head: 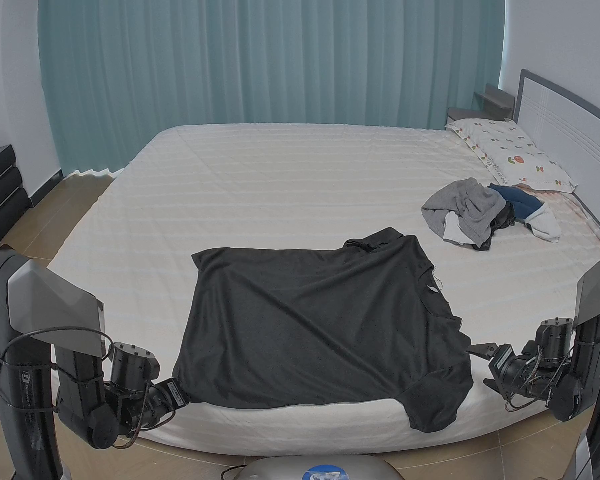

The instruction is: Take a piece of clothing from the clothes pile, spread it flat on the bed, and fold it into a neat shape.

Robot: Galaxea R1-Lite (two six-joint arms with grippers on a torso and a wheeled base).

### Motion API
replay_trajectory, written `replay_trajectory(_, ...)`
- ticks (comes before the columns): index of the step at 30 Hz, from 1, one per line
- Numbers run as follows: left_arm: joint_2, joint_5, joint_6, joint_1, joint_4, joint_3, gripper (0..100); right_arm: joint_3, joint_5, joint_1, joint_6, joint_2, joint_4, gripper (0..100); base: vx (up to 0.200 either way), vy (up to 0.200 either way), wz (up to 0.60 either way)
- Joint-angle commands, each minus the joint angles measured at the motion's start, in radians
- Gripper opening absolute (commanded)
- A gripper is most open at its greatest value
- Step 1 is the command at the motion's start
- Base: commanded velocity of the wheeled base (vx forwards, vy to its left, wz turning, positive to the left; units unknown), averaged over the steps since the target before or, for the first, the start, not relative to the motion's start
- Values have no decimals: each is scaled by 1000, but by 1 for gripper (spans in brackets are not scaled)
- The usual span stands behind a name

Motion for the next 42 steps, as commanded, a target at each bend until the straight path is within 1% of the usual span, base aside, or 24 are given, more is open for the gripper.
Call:
replay_trajectory(1,-24,47,31,22,7,13,0,9,0,0,-36,20,-9,100,0,0,0)
replay_trajectory(4,-24,56,41,45,10,13,0,12,-3,0,-52,23,-9,100,0,0,0)
replay_trajectory(5,-25,57,72,62,10,16,0,12,-3,0,-66,21,-10,100,0,0,0)
replay_trajectory(6,-27,59,81,65,10,18,0,11,-3,0,-69,21,-10,100,0,0,0)
replay_trajectory(8,-27,74,110,88,8,19,0,7,-3,0,-101,24,-9,100,0,0,0)
replay_trajectory(11,-19,82,112,96,7,13,0,-6,-3,2,-130,32,-9,100,0,0,0)
replay_trajectory(16,-16,80,113,101,2,10,0,-43,-5,28,-133,70,-9,100,0,0,0)
replay_trajectory(17,-16,80,113,104,2,8,0,-86,-6,37,-135,96,-9,100,0,0,0)
replay_trajectory(19,-15,80,113,105,1,8,0,-95,-6,37,-135,99,-9,100,0,0,0)
replay_trajectory(20,-15,80,113,108,2,1,0,-140,-6,51,-144,118,4,100,0,0,0)
replay_trajectory(24,-1,80,112,107,-1,-4,0,-209,-8,71,-156,159,13,100,0,0,0)
replay_trajectory(27,7,79,110,108,-1,-5,0,-250,-9,74,-181,168,54,100,0,0,0)
replay_trajectory(28,7,79,110,108,-1,-5,0,-276,-12,76,-184,165,86,0,0,0,0)
replay_trajectory(37,30,73,101,108,-4,-22,0,-442,-22,59,-187,158,160,0,0,0,0)
replay_trajectory(42,62,59,87,108,-4,-36,0,-502,-22,70,-236,171,191,0,0,0,0)
